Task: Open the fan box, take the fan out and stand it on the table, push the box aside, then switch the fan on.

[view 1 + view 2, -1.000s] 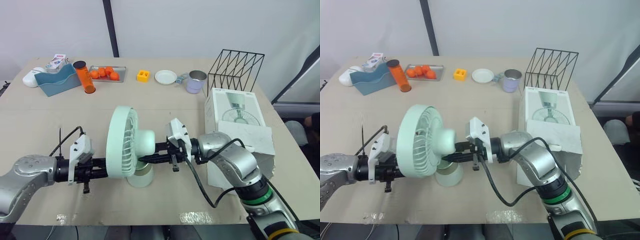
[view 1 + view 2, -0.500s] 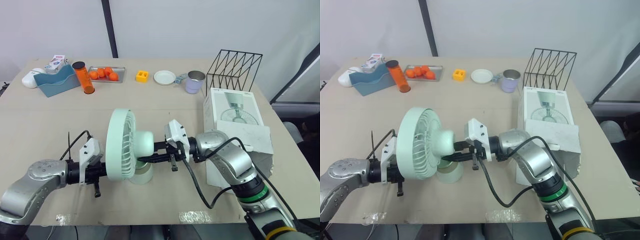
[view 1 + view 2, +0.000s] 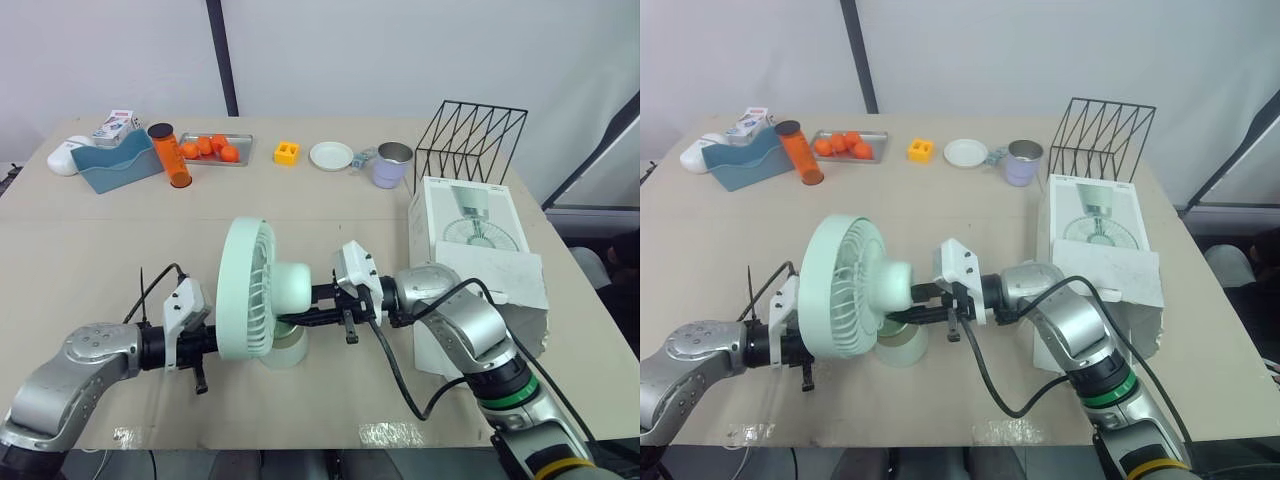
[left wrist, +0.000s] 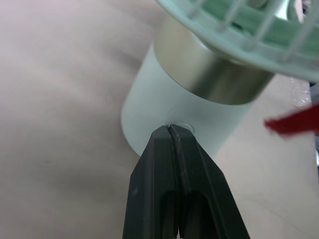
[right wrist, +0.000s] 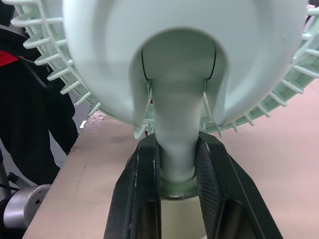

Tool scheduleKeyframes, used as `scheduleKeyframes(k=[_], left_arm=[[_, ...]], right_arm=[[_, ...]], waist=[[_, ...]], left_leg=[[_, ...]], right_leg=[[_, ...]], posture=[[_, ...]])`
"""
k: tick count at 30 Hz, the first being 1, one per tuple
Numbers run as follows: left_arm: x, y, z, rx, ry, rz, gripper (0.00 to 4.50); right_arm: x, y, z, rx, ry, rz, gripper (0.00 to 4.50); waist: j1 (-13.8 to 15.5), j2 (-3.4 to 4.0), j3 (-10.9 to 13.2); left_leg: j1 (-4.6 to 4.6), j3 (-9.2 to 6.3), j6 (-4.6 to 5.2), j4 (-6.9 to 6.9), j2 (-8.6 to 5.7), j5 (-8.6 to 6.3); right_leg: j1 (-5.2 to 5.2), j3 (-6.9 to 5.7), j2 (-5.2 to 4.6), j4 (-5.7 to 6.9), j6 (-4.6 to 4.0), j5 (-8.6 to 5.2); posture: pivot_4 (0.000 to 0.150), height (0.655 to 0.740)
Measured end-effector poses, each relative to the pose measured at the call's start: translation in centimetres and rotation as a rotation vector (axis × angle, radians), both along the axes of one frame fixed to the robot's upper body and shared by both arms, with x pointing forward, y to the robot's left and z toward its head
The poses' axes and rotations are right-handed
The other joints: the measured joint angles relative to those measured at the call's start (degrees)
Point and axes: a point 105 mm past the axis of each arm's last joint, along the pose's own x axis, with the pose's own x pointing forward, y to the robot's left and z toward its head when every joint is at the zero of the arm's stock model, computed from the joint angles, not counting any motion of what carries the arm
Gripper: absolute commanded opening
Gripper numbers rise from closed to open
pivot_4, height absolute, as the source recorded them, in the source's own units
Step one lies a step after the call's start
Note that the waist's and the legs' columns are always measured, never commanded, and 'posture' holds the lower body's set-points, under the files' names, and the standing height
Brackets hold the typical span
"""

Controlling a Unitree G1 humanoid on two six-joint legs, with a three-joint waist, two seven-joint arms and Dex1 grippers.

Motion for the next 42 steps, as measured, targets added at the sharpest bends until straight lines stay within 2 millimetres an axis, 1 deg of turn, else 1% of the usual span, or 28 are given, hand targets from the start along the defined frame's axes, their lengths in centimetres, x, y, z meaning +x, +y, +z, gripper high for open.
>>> scheduleKeyframes(k=[24, 42], left_arm=[[-0.28, -0.30, 0.00, -0.011, 0.006, -0.008, 0.03], [-0.48, -0.08, 0.02, -0.018, -0.015, -0.008, 0.03]], right_arm=[[0.07, -0.13, -0.12, 0.001, 0.005, -0.011, 0.41], [0.02, -0.11, -0.14, 0.003, 0.005, -0.007, 0.41]], waist=[[0.09, -0.01, -0.01], [0.06, -0.01, -0.01]], left_leg=[[0.22, -0.03, 0.00, 0.04, -0.05, 0.00], [0.30, -0.04, 0.01, 0.02, -0.03, 0.00]], right_leg=[[0.32, -0.03, -0.05, -0.01, 0.04, -0.01], [0.41, -0.03, -0.03, -0.03, 0.05, -0.01]], posture=[[0.150, 0.7400], [0.150, 0.7400]])
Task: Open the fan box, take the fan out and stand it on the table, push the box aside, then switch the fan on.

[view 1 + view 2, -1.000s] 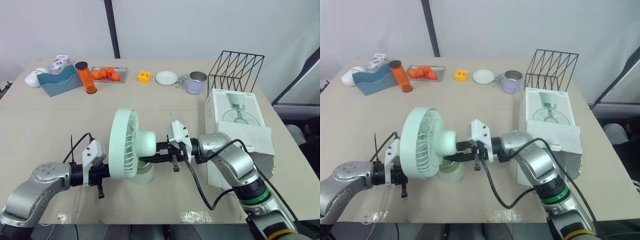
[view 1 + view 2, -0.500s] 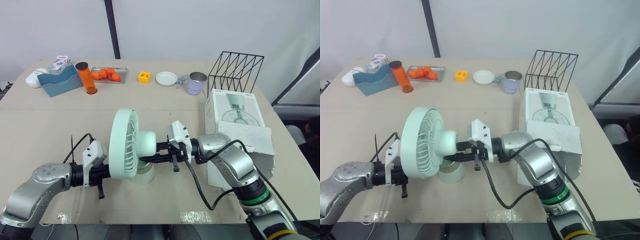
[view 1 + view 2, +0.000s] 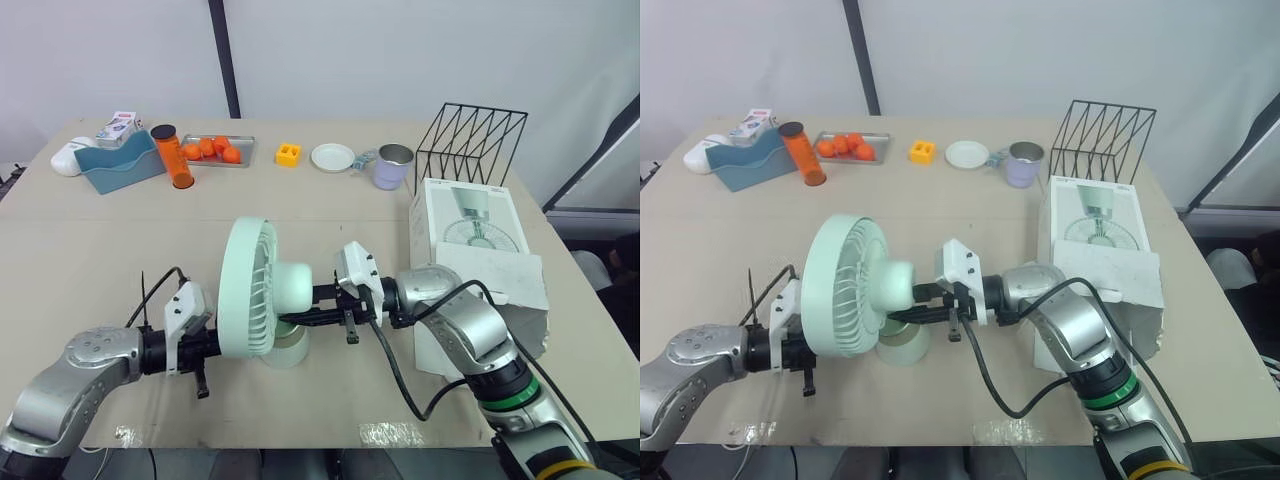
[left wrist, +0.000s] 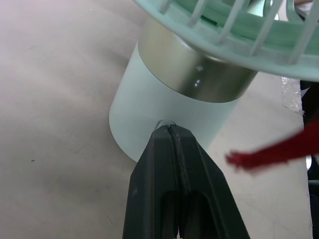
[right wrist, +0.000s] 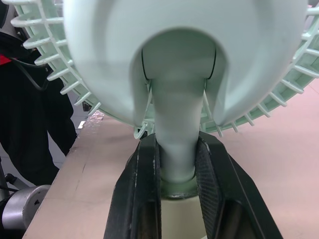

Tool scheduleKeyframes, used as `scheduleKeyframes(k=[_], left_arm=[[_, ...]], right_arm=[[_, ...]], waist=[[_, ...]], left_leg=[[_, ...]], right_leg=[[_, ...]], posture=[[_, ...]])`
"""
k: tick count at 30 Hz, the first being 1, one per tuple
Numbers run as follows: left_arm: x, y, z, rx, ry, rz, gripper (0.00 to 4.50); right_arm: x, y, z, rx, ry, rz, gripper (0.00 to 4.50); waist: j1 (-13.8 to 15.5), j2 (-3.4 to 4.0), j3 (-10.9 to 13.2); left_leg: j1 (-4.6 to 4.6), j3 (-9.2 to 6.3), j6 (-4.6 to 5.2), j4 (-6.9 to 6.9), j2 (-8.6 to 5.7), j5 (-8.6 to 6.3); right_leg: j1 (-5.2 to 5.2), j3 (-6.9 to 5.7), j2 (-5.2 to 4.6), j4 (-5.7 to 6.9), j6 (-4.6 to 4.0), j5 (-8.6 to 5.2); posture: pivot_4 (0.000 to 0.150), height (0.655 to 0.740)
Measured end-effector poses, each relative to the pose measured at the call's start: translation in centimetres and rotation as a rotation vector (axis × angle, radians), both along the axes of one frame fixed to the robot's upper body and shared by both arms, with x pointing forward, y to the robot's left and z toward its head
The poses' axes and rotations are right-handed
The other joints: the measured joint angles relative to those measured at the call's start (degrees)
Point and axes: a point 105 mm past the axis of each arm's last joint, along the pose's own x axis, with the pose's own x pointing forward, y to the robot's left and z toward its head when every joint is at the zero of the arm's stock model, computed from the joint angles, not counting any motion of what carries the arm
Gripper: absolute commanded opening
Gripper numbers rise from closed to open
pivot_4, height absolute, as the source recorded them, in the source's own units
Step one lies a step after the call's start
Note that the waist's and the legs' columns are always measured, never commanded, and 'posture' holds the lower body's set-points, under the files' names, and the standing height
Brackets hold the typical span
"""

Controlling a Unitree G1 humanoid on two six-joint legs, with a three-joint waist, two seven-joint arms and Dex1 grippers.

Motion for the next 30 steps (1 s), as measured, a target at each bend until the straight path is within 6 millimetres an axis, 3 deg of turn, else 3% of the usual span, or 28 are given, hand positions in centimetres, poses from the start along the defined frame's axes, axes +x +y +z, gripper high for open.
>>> scheduleKeyframes(k=[4, 6, 13, 18, 23, 30], left_arm=[[-0.3, 0.3, 0.7, -0.003, -0.050, -0.043, 0.03], [0.1, 1.5, 1.5, 0.013, -0.090, -0.028, 0.03], [0.4, 2.2, 1.9, 0.023, -0.109, -0.026, 0.03], [1.3, 2.1, 3.1, -0.014, -0.153, -0.014, 0.03], [2.3, 1.9, 4.2, -0.087, -0.180, 0.049, 0.03], [2.4, 1.9, 4.3, -0.114, -0.177, 0.090, 0.03]], right_arm=[[0.0, 0.0, 0.0, 0.000, 0.000, 0.002, 0.41], [0.0, 0.0, 0.1, -0.005, 0.002, 0.010, 0.41], [0.6, 0.1, 0.9, -0.015, 0.004, 0.020, 0.41], [3.6, -0.3, 4.5, 0.005, -0.052, 0.032, 0.41], [7.2, -0.8, 4.1, -0.021, -0.048, 0.012, 0.41], [9.2, -0.4, 3.8, -0.042, -0.055, 0.007, 0.41]], waist=[[-0.02, 0.01, 0.01], [-0.03, 0.02, 0.02], [-0.04, 0.03, 0.03], [-0.08, 0.04, 0.04], [-0.13, 0.05, 0.05], [-0.29, 0.07, 0.06]], left_leg=[[0.00, 0.00, 0.00, -0.01, 0.02, 0.00], [0.01, 0.01, 0.00, -0.02, 0.02, 0.00], [0.00, 0.03, 0.00, -0.03, 0.01, 0.00], [-0.01, 0.03, 0.01, -0.05, 0.01, -0.01], [-0.02, 0.04, 0.02, -0.05, 0.02, -0.01], [-0.02, 0.07, 0.02, -0.06, 0.08, -0.01]], right_leg=[[-0.01, 0.00, 0.02, -0.01, -0.01, 0.01], [-0.01, 0.01, 0.02, -0.01, -0.01, 0.00], [-0.03, 0.01, 0.01, -0.03, -0.01, 0.00], [-0.05, -0.01, 0.00, -0.03, -0.02, 0.01], [-0.08, -0.04, 0.00, -0.03, -0.05, 0.03], [-0.16, -0.07, 0.00, 0.00, -0.12, 0.07]], posture=[[0.150, 0.7400], [0.150, 0.7400], [0.150, 0.7400], [0.150, 0.7400], [0.150, 0.7400], [0.150, 0.7400]])
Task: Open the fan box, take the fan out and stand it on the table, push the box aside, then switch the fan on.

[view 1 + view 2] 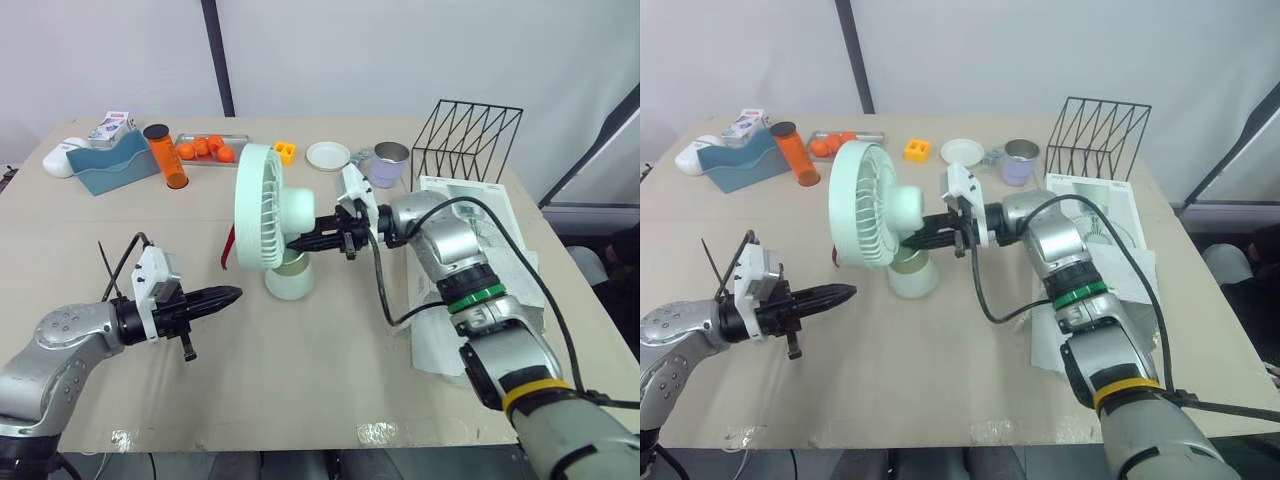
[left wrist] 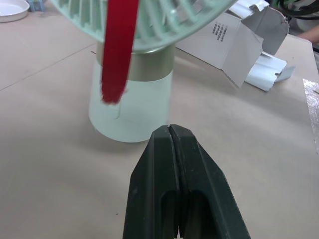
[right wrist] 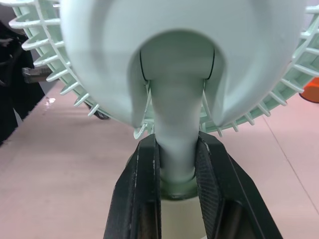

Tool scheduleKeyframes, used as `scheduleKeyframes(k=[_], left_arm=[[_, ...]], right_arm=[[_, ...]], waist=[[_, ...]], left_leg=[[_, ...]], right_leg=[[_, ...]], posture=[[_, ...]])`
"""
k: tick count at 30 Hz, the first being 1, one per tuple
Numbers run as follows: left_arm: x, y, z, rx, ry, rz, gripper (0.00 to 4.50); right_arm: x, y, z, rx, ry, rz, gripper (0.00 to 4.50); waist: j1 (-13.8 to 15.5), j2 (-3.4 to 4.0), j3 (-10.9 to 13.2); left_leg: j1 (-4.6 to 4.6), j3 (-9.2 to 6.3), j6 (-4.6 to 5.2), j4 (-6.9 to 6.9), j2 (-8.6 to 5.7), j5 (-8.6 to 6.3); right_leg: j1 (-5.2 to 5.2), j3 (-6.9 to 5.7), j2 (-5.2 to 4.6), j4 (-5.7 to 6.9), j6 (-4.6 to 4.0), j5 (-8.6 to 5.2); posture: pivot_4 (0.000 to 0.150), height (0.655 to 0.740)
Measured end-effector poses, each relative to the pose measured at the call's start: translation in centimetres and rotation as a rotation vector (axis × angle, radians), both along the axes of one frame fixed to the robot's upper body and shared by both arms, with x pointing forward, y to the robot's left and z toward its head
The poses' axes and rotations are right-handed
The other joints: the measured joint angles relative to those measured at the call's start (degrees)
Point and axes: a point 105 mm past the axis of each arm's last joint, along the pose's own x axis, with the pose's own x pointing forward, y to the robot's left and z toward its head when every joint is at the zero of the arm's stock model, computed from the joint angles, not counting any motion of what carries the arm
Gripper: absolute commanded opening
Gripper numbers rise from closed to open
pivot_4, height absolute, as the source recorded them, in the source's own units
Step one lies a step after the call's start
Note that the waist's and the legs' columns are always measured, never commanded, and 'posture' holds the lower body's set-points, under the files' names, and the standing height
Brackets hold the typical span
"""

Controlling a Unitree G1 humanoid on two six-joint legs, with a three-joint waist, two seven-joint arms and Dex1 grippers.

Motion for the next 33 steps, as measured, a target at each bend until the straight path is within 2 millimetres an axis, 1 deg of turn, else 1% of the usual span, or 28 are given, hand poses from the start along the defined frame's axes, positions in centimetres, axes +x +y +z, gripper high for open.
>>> scheduleKeyframes(k=[3, 5, 9, 11, 14, 20, 21, 22, 25, 26, 27, 29, 33], left_arm=[[0.1, 0.4, 0.3, -0.014, -0.001, 0.038, 0.03], [0.1, 0.4, 0.5, -0.025, -0.008, 0.056, 0.03], [0.2, 0.4, 0.9, -0.038, -0.024, 0.079, 0.03], [0.3, 0.7, 1.2, -0.048, -0.036, 0.103, 0.03], [0.3, 0.5, 1.5, -0.063, -0.049, 0.103, 0.03], [0.3, 0.5, 1.7, -0.061, -0.056, 0.109, 0.03], [0.3, 0.5, 1.7, -0.061, -0.056, 0.109, 0.00], [0.3, 0.5, 1.7, -0.061, -0.057, 0.109, 0.00], [0.3, 0.5, 1.7, -0.060, -0.060, 0.109, 0.00], [0.4, 0.4, 1.9, -0.060, -0.067, 0.108, 0.00], [0.4, 0.4, 1.9, -0.060, -0.068, 0.107, 0.00], [0.4, 0.4, 1.9, -0.059, -0.069, 0.107, 0.00], [0.4, 0.4, 2.0, -0.058, -0.070, 0.106, 0.00]], right_arm=[[0.5, 0.1, -0.8, -0.016, 0.012, 0.008, 0.41], [0.7, 0.6, -1.3, -0.016, 0.020, 0.020, 0.41], [0.9, 0.9, -1.2, -0.020, 0.010, 0.033, 0.41], [1.1, 0.8, -1.3, -0.013, 0.011, 0.028, 0.41], [1.5, 0.7, -1.4, -0.006, 0.017, 0.021, 0.41], [1.7, 0.6, -1.4, 0.000, 0.024, 0.017, 0.41], [1.7, 0.6, -1.4, 0.002, 0.027, 0.015, 1.43], [1.7, 0.5, -1.5, 0.001, 0.027, 0.014, 1.65], [1.7, 0.5, -1.5, -0.003, 0.026, 0.011, 2.72], [1.7, 0.4, -1.6, -0.012, 0.025, 0.014, 3.37], [1.7, 0.4, -1.6, -0.014, 0.025, 0.014, 3.54], [1.7, 0.3, -1.6, -0.019, 0.024, 0.016, 4.44], [1.8, 0.0, -1.6, -0.030, 0.015, 0.010, 4.44]], waist=[[0.06, 0.01, 0.00], [0.08, 0.01, 0.00], [0.05, 0.01, 0.00], [0.06, 0.01, 0.00], [0.06, 0.01, 0.00], [0.06, 0.01, 0.00], [0.06, 0.01, 0.00], [0.07, 0.01, 0.00], [0.08, 0.01, 0.00], [0.08, 0.01, 0.00], [0.07, 0.01, 0.00], [0.08, 0.01, 0.00], [0.09, 0.01, 0.00]], left_leg=[[-0.01, 0.00, 0.00, 0.00, 0.00, 0.00], [-0.01, 0.01, -0.01, 0.01, 0.00, 0.01], [0.00, 0.00, -0.01, 0.01, 0.03, 0.01], [0.00, 0.00, -0.01, 0.01, 0.02, 0.01], [0.00, 0.00, -0.03, 0.01, 0.03, 0.02], [0.02, 0.01, -0.05, 0.02, 0.03, 0.03], [0.02, 0.01, -0.05, 0.02, 0.02, 0.03], [0.02, 0.00, -0.05, 0.02, 0.02, 0.03], [0.02, 0.00, -0.05, 0.01, 0.02, 0.03], [0.02, 0.01, -0.05, 0.01, 0.02, 0.03], [0.02, 0.01, -0.05, 0.01, 0.02, 0.03], [0.02, 0.00, -0.05, 0.01, 0.02, 0.03], [0.02, 0.00, -0.05, 0.01, 0.01, 0.03]], right_leg=[[-0.01, -0.01, -0.01, 0.00, 0.00, 0.00], [-0.01, -0.01, -0.01, 0.01, -0.01, 0.00], [-0.01, -0.01, 0.02, 0.03, -0.02, 0.01], [-0.01, -0.01, 0.01, 0.03, -0.02, 0.01], [-0.01, -0.01, 0.01, 0.04, -0.03, 0.02], [-0.01, -0.01, 0.01, 0.09, -0.03, 0.02], [-0.01, -0.01, 0.01, 0.10, -0.03, 0.02], [-0.01, -0.01, 0.01, 0.10, -0.03, 0.02], [-0.01, -0.01, 0.01, 0.10, -0.03, 0.02], [-0.01, -0.01, 0.01, 0.10, -0.03, 0.02], [-0.01, -0.01, 0.01, 0.10, -0.03, 0.02], [-0.01, -0.01, 0.01, 0.10, -0.03, 0.02], [-0.01, -0.01, 0.00, 0.10, -0.03, 0.02]], posture=[[0.150, 0.7400], [0.150, 0.7400], [0.150, 0.7400], [0.150, 0.7400], [0.150, 0.7400], [0.150, 0.7400], [0.150, 0.7400], [0.150, 0.7400], [0.150, 0.7400], [0.150, 0.7400], [0.150, 0.7400], [0.150, 0.7400], [0.150, 0.7400]])
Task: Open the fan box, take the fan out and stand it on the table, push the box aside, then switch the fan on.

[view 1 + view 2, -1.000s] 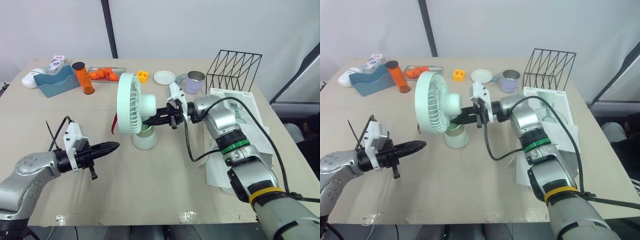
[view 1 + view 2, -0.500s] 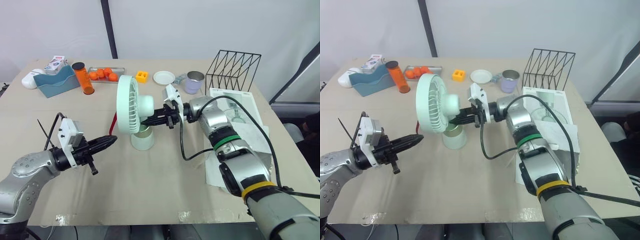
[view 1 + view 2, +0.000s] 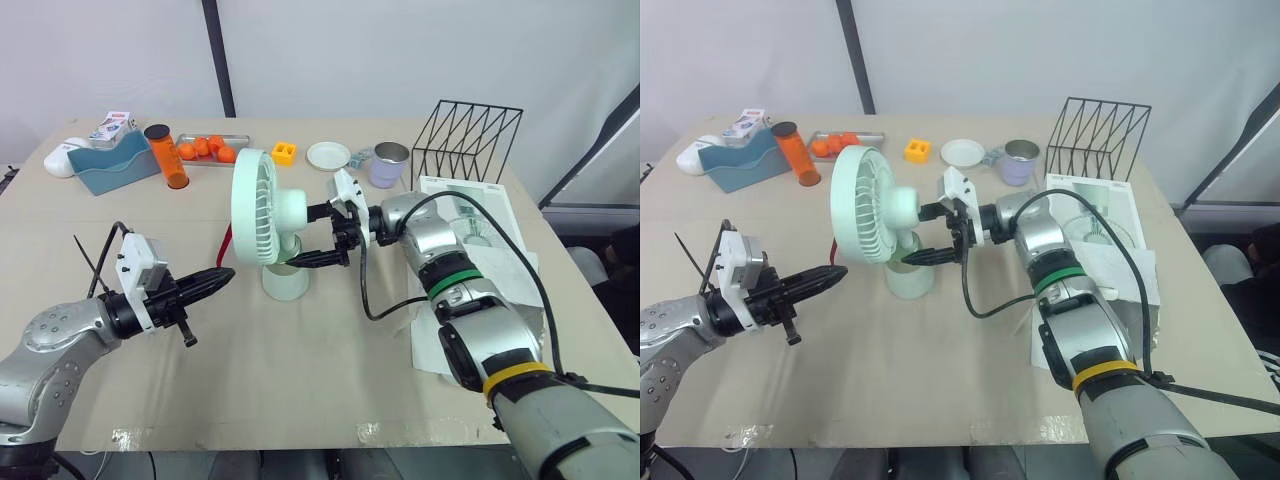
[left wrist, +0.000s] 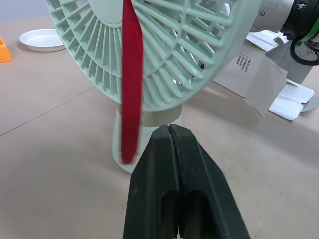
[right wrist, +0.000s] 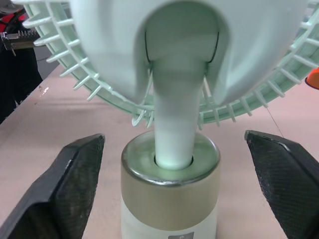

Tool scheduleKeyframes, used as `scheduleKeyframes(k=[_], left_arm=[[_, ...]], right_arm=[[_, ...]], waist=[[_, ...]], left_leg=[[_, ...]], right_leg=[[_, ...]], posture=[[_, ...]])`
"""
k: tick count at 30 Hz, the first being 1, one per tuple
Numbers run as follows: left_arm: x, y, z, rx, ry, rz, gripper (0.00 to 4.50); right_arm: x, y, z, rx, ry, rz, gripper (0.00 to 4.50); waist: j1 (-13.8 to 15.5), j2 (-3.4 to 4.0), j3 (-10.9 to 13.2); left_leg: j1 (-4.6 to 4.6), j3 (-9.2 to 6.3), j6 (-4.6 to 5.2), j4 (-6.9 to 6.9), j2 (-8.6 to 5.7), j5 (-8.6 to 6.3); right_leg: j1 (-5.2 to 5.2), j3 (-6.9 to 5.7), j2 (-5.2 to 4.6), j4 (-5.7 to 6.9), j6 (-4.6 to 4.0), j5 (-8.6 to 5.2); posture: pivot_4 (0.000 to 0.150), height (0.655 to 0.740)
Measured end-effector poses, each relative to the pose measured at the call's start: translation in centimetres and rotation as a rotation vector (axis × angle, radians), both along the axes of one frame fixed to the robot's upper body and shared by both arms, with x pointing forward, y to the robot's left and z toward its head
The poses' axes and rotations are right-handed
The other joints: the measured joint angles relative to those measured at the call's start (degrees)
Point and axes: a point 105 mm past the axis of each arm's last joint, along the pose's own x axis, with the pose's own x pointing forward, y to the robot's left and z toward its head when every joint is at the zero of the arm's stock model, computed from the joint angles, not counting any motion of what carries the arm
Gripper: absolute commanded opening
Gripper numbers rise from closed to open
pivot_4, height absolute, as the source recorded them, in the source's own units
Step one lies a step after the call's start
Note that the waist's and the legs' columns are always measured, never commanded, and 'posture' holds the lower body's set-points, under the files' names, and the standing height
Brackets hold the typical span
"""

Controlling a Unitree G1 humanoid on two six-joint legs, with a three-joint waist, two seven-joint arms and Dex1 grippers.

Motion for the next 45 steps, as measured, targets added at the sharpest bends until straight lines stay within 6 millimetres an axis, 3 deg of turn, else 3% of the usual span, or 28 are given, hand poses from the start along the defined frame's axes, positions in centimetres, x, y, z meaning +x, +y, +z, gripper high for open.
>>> scheduleKeyframes(k=[7, 11, 15, 18, 19, 24, 25, 36, 45], left_arm=[[0.1, 0.1, 0.0, 0.015, -0.006, 0.015, 0.00], [0.5, 0.5, -0.1, 0.024, -0.017, 0.062, 0.00], [0.9, 0.7, -0.4, 0.018, -0.019, 0.113, 1.15], [0.8, 0.8, -1.2, 0.011, -0.004, 0.139, 2.06], [0.5, 0.9, -2.2, 0.022, 0.023, 0.149, 2.16], [0.2, 0.8, -3.1, 0.057, 0.030, 0.151, 3.93], [-0.1, 0.7, -3.8, 0.079, 0.033, 0.144, 4.34], [-0.7, 0.5, -6.9, 0.168, 0.019, 0.152, 4.43], [-0.1, 0.7, -7.3, 0.171, 0.005, 0.222, 4.43]], right_arm=[[-0.9, -2.3, 0.1, 0.024, 0.005, -0.058, 4.44], [-3.0, -4.8, -0.8, 0.026, 0.012, -0.159, 4.44], [-5.2, -6.2, -1.6, 0.044, 0.014, -0.260, 4.50], [-6.7, -6.3, -2.1, 0.063, -0.001, -0.333, 4.50], [-7.9, -5.8, -2.5, 0.078, -0.012, -0.376, 4.50], [-9.2, -5.2, -3.2, 0.090, -0.028, -0.440, 4.50], [-9.6, -5.1, -4.5, 0.077, -0.017, -0.485, 4.50], [-10.3, -6.5, -6.9, 0.109, -0.015, -0.661, 4.50], [-10.7, -6.6, -8.3, 0.142, 0.037, -0.699, 4.50]], waist=[[0.09, 0.00, 0.00], [0.26, 0.00, 0.00], [0.09, 0.00, -0.01], [-0.07, 0.01, -0.01], [-0.02, 0.00, -0.01], [0.15, -0.06, -0.05], [0.16, -0.09, -0.07], [0.19, -0.10, -0.07], [0.18, -0.11, -0.08]], left_leg=[[-0.02, -0.02, 0.00, 0.00, -0.01, 0.00], [-0.05, -0.05, 0.00, 0.01, -0.05, 0.00], [-0.02, -0.02, 0.02, 0.01, -0.03, -0.01], [-0.01, 0.02, 0.02, -0.03, -0.01, -0.01], [-0.01, 0.02, 0.02, -0.03, 0.00, -0.01], [0.00, 0.00, -0.02, 0.01, -0.05, 0.01], [0.00, -0.01, -0.02, 0.01, -0.05, 0.01], [0.00, 0.00, -0.01, -0.01, -0.07, 0.01], [0.02, -0.01, -0.01, 0.00, -0.07, 0.01]], right_leg=[[0.00, -0.01, -0.02, 0.00, 0.01, -0.01], [0.00, -0.02, -0.06, 0.00, 0.03, -0.02], [0.00, 0.05, -0.01, 0.01, 0.05, -0.03], [-0.02, 0.13, 0.03, 0.01, 0.04, -0.03], [-0.02, 0.13, 0.05, 0.01, 0.04, -0.03], [0.05, 0.15, 0.03, 0.00, 0.10, -0.04], [0.06, 0.15, 0.03, -0.02, 0.12, -0.05], [0.07, 0.18, 0.02, -0.04, 0.15, -0.07], [0.11, 0.17, 0.03, -0.04, 0.14, -0.07]], posture=[[0.150, 0.7400], [0.150, 0.7400], [0.150, 0.7400], [0.150, 0.7400], [0.150, 0.7400], [0.150, 0.7400], [0.150, 0.7400], [0.150, 0.7400], [0.150, 0.7400]])
